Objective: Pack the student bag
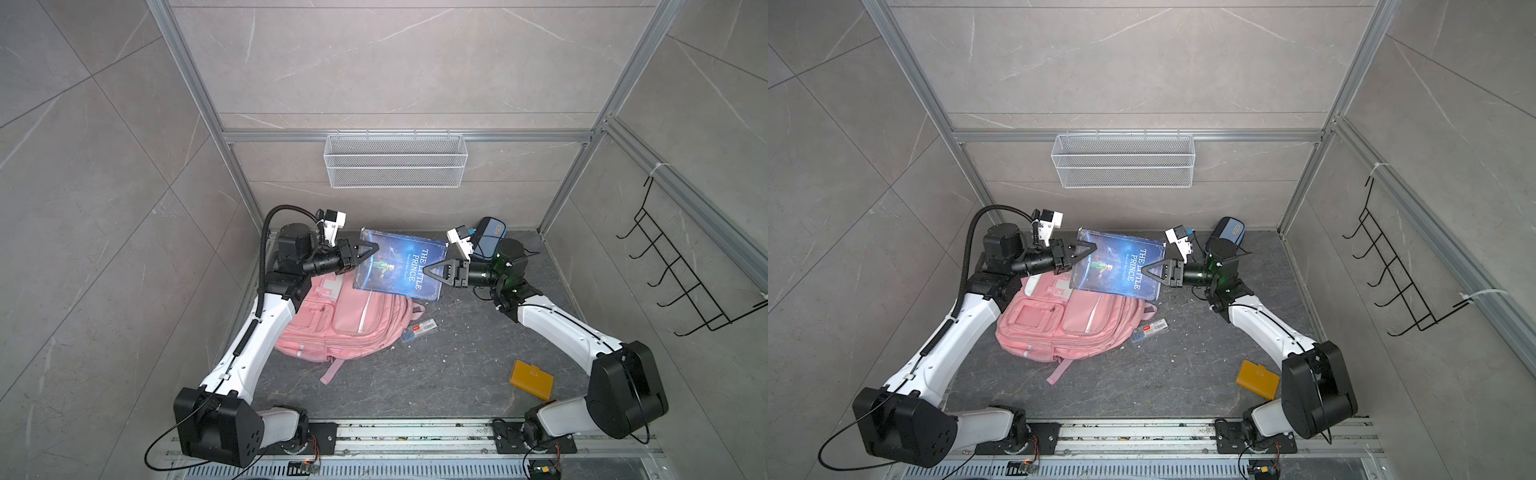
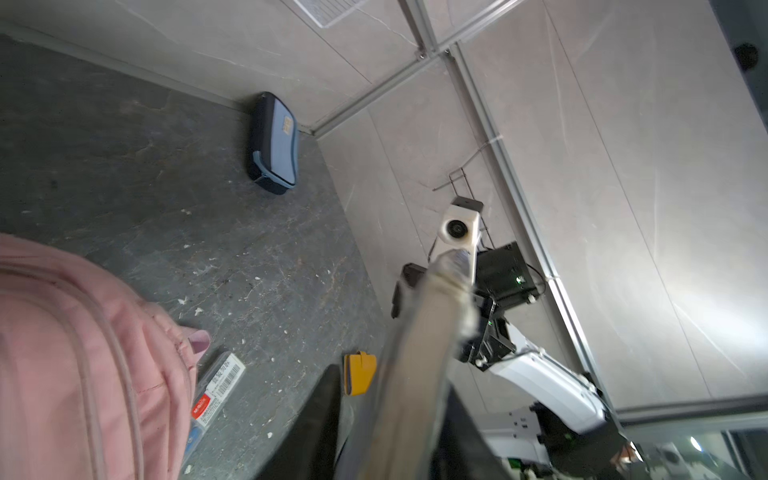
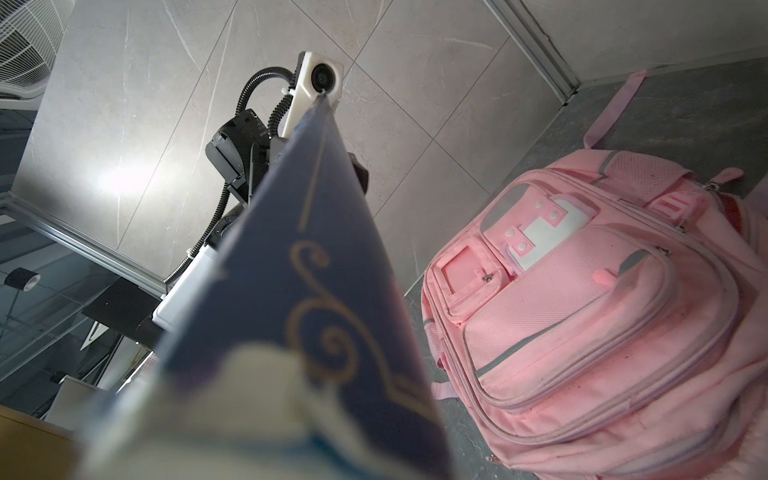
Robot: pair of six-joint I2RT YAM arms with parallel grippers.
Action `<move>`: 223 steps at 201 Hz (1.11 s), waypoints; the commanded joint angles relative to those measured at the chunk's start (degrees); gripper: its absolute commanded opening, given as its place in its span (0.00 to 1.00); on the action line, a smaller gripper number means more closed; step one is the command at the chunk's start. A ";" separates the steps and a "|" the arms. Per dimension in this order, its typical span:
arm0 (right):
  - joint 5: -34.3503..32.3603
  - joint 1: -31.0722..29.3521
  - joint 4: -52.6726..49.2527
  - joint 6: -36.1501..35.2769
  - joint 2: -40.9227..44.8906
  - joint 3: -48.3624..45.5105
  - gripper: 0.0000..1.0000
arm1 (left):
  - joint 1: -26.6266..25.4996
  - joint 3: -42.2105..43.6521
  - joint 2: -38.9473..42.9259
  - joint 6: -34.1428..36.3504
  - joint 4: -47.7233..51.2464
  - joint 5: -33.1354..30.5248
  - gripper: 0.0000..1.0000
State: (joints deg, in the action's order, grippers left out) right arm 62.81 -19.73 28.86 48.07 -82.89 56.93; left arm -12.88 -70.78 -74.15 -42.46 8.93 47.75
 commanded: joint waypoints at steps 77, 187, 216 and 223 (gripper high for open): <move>-26.36 10.31 -41.56 -22.50 7.15 5.23 0.00 | -17.30 -13.52 -13.87 20.41 41.70 -50.59 0.78; -30.64 12.42 -47.66 -24.58 8.66 4.85 0.00 | -25.82 -23.16 -38.61 19.87 43.19 -67.76 0.45; -30.51 12.68 -48.11 -24.95 9.14 4.74 0.00 | -26.21 -23.52 -41.35 19.54 43.28 -69.45 0.33; -30.34 12.67 -48.24 -25.02 9.15 4.84 0.00 | -26.23 -23.61 -41.66 19.49 43.26 -69.32 0.30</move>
State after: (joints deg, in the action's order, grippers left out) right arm 31.86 -7.35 -20.10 24.75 -76.03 59.99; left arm -38.76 -92.49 -114.39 -23.75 50.70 -18.35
